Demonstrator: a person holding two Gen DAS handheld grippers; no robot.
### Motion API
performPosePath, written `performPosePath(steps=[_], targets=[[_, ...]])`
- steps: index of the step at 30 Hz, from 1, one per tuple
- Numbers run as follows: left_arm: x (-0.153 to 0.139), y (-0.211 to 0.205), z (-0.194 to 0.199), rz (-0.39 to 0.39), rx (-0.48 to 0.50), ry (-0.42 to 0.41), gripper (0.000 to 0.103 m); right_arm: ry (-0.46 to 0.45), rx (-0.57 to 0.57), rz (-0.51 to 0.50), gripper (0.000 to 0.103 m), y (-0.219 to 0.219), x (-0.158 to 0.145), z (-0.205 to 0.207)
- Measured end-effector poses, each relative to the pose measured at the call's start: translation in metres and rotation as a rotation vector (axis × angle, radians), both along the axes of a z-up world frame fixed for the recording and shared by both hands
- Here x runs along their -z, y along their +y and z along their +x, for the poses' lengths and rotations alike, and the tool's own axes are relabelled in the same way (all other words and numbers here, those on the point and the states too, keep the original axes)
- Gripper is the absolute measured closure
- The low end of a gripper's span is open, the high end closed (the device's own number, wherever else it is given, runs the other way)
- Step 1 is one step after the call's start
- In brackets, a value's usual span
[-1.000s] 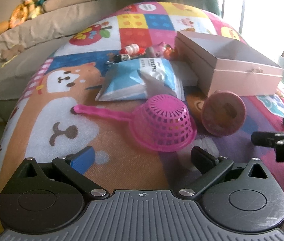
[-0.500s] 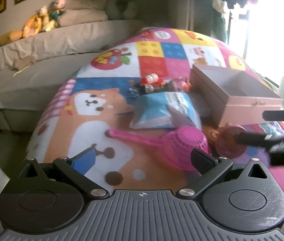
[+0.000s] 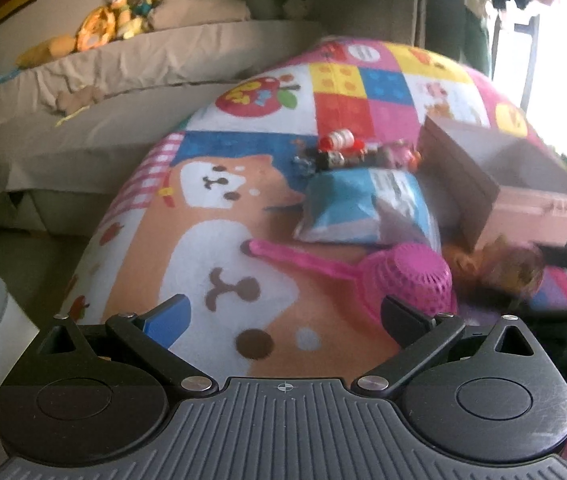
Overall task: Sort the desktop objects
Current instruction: 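Grasp the pink round clock toy with the right gripper and lift it, then grasp the pink basket scoop with the left gripper while the right gripper holds the clock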
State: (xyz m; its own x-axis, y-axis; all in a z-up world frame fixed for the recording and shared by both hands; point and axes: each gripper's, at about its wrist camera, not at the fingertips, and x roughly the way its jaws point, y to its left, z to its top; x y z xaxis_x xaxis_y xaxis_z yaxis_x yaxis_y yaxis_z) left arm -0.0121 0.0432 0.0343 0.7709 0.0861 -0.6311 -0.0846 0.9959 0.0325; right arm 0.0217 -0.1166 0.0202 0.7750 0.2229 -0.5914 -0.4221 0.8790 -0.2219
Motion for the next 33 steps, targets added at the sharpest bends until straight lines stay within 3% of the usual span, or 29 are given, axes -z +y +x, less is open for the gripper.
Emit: performPosePath(steps=[4,13,17,23,28,33], targets=[[0.002,-0.024,0.0,0.043,0.071,0.018,0.0,0.164,0.071,0.202,0.051,-0.046,-0.013,0.016],[0.004,-0.054,0.014,0.059,0.163,0.036,0.0,0.348,0.167,0.424,0.051,-0.11,-0.01,0.023],[0.009,-0.058,0.022,0.065,0.161,0.054,0.0,0.308,0.195,0.42,0.05,-0.116,-0.009,0.018],[0.018,-0.062,0.036,0.097,0.147,0.077,0.0,0.237,0.215,0.407,0.032,-0.12,-0.012,0.01],[0.018,-0.052,0.033,0.17,0.138,0.064,0.0,0.161,0.233,0.343,0.023,-0.119,-0.014,0.005],[0.015,-0.019,0.022,0.283,0.052,0.045,0.0,0.1,0.23,0.287,0.021,-0.114,-0.013,-0.002]])
